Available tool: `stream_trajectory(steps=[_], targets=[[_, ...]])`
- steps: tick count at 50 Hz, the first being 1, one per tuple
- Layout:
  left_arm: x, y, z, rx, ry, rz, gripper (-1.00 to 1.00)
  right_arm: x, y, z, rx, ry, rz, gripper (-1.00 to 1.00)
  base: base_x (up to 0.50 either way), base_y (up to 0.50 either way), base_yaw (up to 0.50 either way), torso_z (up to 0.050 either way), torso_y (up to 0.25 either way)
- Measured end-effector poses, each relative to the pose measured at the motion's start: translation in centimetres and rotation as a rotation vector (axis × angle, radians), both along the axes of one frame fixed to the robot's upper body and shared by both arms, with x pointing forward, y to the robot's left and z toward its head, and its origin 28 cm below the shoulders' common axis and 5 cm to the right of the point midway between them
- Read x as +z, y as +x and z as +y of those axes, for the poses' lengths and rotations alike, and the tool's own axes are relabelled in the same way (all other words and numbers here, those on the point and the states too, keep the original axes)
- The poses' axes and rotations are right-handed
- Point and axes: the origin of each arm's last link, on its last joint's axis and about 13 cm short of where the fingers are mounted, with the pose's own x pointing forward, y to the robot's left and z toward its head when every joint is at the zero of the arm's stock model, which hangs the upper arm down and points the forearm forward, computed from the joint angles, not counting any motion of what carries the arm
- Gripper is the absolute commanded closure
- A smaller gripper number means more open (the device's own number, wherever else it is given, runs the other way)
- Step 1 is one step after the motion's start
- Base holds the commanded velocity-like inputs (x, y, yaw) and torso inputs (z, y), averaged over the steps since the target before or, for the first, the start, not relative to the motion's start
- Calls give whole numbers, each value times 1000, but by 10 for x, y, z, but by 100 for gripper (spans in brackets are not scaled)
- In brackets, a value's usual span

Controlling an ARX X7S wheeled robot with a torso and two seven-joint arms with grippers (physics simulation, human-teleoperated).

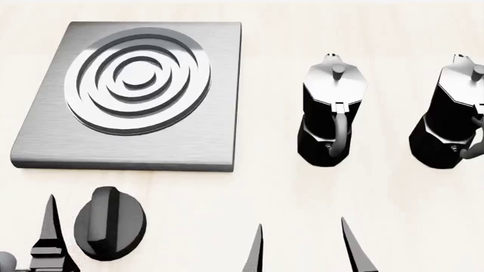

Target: Turn off the stove.

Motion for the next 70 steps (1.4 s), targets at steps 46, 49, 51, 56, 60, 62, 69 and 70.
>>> stream_trajectory(steps=[46,49,51,56,60,62,69,70], targets=[[36,-15,-4,-112,10,-124,-100,43,13,3,-6,-6,-131,-100,0,0,0,0,0],[38,-16,-5,-116,10,-131,-100,46,14,3,-3,-5,-140,-100,0,0,0,0,0],[39,-16,-5,-118,10,-137,-100,49,14,4,-2,-5,-147,-100,0,0,0,0,0],[42,-17,-5,-122,9,-149,-100,54,15,4,0,-5,-162,-100,0,0,0,0,0],[46,-17,-5,-124,4,-159,-100,58,16,5,2,-4,-173,-100,0,0,0,0,0],[48,-17,-5,-125,1,-165,-100,60,16,5,4,-5,-178,-100,0,0,0,0,0],[54,-19,-6,-130,-7,-185,-100,66,17,5,8,-7,-194,-100,0,0,0,0,-1],[55,-19,-6,-130,-8,-188,-100,67,17,5,8,-7,-197,-100,0,0,0,0,0]])
